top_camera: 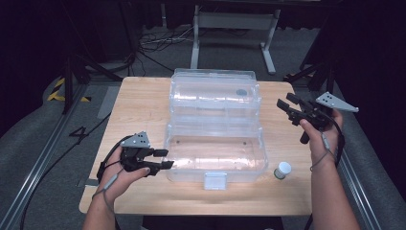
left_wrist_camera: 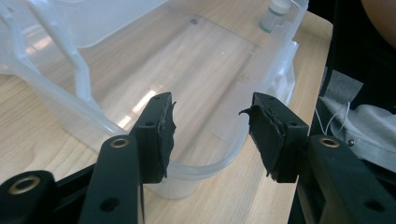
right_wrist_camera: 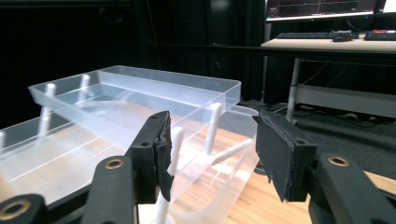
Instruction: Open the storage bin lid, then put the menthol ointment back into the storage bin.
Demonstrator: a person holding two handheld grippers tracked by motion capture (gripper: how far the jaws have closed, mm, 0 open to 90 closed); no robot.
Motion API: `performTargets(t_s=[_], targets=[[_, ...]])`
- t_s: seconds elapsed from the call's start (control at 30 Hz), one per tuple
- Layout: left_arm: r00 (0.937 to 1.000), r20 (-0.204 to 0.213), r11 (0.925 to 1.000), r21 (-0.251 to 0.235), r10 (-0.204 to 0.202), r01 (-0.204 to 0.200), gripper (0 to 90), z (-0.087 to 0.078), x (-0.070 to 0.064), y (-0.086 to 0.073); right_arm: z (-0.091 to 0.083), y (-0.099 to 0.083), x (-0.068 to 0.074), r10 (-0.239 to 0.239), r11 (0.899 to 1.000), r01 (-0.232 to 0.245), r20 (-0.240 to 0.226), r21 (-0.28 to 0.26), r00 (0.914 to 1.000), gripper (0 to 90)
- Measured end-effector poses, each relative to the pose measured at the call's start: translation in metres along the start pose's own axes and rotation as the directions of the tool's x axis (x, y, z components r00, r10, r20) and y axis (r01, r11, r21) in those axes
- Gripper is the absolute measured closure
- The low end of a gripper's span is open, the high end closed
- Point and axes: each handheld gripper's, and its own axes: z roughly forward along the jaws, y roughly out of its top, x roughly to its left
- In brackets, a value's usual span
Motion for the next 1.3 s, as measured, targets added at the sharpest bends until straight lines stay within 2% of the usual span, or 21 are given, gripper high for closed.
performTargets(t_s=[0.1,0.2,0.23,0.27,0.37,0.53,0.57,0.67,0.77,0.8,0.9,1.07,1.2,1.3], targets=[[0.9998,-0.012,0.9999,-0.001,-0.012,0.012,50.0,-0.002,0.002,0.001,-0.008,-0.001,0.001,-0.006,1.000,0.006,0.004,0.011,1.0000,45.6],[0.9982,-0.056,0.9995,0.021,-0.022,0.023,49.7,-0.003,0.006,0.001,-0.019,-0.007,0.000,-0.028,0.999,0.027,0.010,0.043,0.9996,46.7],[0.9982,-0.056,0.9995,0.021,-0.022,0.023,49.6,-0.003,0.006,0.001,-0.019,-0.007,0.000,-0.028,0.999,0.027,0.010,0.043,0.9996,46.7],[0.9976,-0.063,0.9991,0.031,-0.027,0.029,49.5,-0.004,0.008,0.001,-0.024,-0.011,-0.001,-0.041,0.997,0.040,0.013,0.070,0.9991,47.7],[0.9968,-0.072,0.9990,0.027,-0.034,0.036,48.4,-0.005,0.011,0.002,-0.029,-0.012,-0.002,-0.039,0.996,0.038,0.009,0.079,0.9992,47.8],[0.9908,-0.123,0.9981,0.023,-0.055,0.058,47.4,-0.009,0.018,0.004,-0.041,-0.012,0.002,-0.050,0.994,0.050,0.006,0.093,0.9987,48.1],[0.9899,-0.131,0.9981,0.022,-0.053,0.057,47.3,-0.010,0.020,0.004,-0.044,-0.012,0.003,-0.064,0.993,0.062,0.016,0.104,0.9978,49.2],[0.9879,-0.141,0.9974,0.025,-0.064,0.068,47.1,-0.010,0.022,0.005,-0.049,-0.012,0.004,-0.077,0.986,0.071,0.035,0.153,0.9964,49.2],[0.9874,-0.144,0.9971,0.028,-0.066,0.071,47.0,-0.010,0.024,0.005,-0.053,-0.009,0.006,-0.070,0.988,0.065,0.033,0.140,0.9970,48.9],[0.9871,-0.144,0.9968,0.028,-0.071,0.075,46.9,-0.010,0.024,0.005,-0.056,-0.007,0.008,-0.056,0.990,0.054,0.017,0.129,0.9983,48.7],[0.9864,-0.150,0.9966,0.038,-0.066,0.073,46.9,-0.009,0.026,0.005,-0.059,-0.006,0.010,-0.056,0.990,0.056,0.003,0.126,0.9984,48.5],[0.9841,-0.162,0.9957,0.045,-0.073,0.081,46.2,-0.009,0.027,0.006,-0.066,-0.002,0.013,-0.088,0.978,0.089,-0.016,0.186,0.9960,48.4],[0.9827,-0.168,0.9950,0.049,-0.078,0.087,46.0,-0.009,0.028,0.005,-0.070,-0.001,0.012,-0.061,0.973,0.058,0.006,0.224,0.9981,48.5],[0.9807,-0.176,0.9940,0.053,-0.085,0.096,45.8,-0.010,0.028,0.004,-0.072,0.000,0.012,-0.054,0.973,0.052,0.004,0.225,0.9985,48.5]])
